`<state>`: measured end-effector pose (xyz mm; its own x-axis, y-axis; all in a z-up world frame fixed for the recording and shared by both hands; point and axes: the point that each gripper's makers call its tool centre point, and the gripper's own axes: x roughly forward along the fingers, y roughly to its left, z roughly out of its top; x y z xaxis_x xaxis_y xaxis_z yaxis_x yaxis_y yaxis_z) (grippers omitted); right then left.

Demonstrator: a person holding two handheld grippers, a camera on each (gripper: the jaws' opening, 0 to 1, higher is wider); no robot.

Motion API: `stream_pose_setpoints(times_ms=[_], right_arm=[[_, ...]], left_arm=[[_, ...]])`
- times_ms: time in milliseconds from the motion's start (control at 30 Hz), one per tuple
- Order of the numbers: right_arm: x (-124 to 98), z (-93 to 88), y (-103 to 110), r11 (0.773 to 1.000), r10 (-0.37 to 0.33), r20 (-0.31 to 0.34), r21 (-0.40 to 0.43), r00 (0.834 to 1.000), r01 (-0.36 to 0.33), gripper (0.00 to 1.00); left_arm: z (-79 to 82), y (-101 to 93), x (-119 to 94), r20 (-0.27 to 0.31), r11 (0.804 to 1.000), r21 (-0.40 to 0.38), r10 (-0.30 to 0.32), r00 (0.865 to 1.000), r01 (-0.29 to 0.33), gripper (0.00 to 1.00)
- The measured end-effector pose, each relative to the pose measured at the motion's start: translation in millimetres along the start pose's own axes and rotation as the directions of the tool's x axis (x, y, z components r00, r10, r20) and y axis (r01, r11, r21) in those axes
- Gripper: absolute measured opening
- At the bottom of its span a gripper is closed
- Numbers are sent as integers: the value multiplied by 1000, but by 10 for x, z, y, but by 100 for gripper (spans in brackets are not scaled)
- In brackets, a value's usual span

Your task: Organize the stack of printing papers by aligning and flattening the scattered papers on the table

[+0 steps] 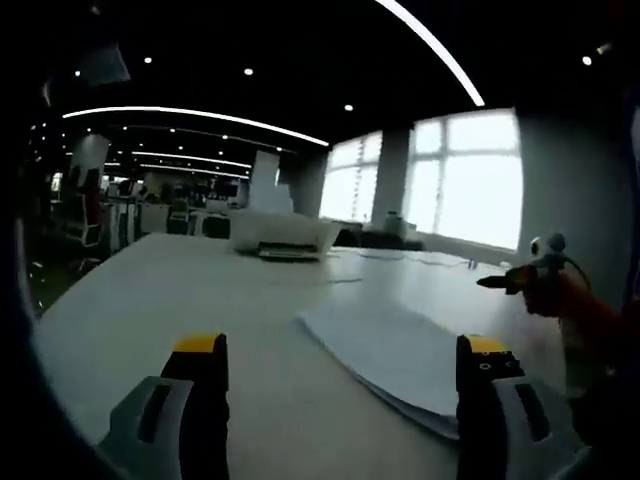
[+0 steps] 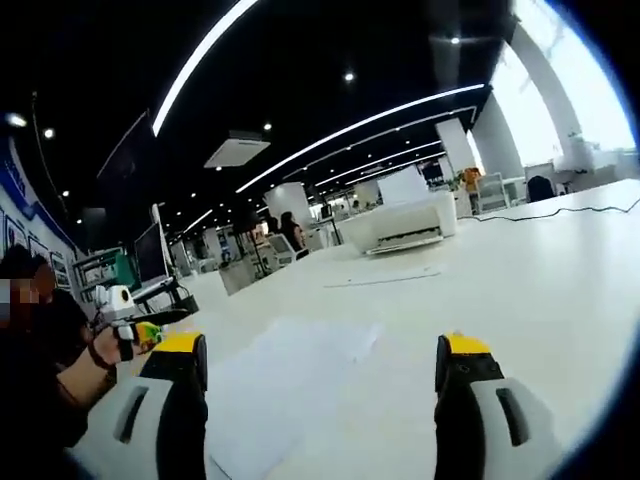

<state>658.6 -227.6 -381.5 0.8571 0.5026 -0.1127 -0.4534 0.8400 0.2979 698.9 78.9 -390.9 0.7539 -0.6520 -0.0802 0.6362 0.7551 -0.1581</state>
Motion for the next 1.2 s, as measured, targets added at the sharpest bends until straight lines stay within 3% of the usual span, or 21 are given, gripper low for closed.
stream_pose_setpoints(times_ms=[367, 700, 1200], right_arm=[[-321, -61, 52, 1000, 1, -35, 2, 999, -1, 90], [-600, -93, -47, 999, -38, -53, 2, 998, 39, 90], [-859, -215, -22, 999, -54, -114, -13, 992, 53, 90]], left_arm=[[-51, 69, -233, -17, 999, 15, 33, 999, -33, 97], [-58, 103, -411, -24, 998, 16, 54, 998, -54, 97], [-110, 107, -631, -47, 996, 20, 88, 995, -87, 97]])
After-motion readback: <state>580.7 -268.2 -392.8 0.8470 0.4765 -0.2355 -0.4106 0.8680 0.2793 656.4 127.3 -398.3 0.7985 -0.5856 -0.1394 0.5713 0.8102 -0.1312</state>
